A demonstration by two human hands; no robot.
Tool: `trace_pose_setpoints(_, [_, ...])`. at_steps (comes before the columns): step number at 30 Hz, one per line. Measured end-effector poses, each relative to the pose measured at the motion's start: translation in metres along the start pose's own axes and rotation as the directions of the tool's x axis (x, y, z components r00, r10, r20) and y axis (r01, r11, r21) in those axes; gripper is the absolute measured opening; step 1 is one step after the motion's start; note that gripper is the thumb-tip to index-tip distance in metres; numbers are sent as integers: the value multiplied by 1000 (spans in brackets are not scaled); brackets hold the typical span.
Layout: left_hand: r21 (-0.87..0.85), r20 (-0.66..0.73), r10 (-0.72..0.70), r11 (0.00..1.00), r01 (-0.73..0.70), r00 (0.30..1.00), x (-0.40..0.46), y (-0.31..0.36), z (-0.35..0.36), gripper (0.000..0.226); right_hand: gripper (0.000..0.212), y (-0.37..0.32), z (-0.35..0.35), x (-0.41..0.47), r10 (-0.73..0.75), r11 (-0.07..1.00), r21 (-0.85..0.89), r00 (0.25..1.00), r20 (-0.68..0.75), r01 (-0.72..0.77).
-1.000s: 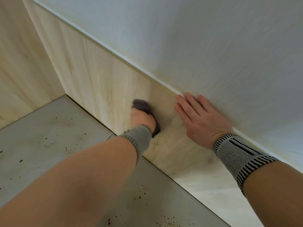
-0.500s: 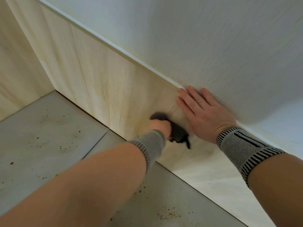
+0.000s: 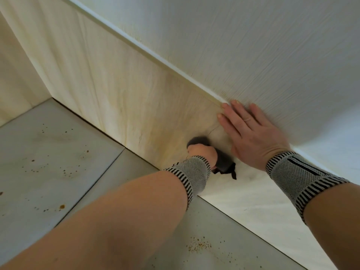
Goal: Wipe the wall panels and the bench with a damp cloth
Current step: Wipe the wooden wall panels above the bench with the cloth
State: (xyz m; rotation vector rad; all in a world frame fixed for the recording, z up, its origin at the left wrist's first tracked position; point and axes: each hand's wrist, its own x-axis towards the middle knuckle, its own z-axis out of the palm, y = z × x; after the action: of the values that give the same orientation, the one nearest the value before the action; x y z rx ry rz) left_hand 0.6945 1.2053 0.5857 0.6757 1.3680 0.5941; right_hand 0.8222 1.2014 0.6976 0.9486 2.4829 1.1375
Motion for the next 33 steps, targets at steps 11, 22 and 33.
trace_pose_setpoints(11, [7, -357, -3, 1000, 6, 934, -2, 28, -36, 65, 74, 3, -13, 6, -6, 1000, 6, 999, 39, 6])
trace_pose_setpoints(22, [-84, -583, 110, 977, -194, 805, 9, 26, -78, 50, 58, -11, -41, 125, -231, 972, 92, 954, 193, 217])
trace_pose_setpoints(33, [73, -380, 17, 997, 12, 925, 27, -15, -20, 73, 69, -16, -29, 125, -263, 965, 24, 949, 172, 262])
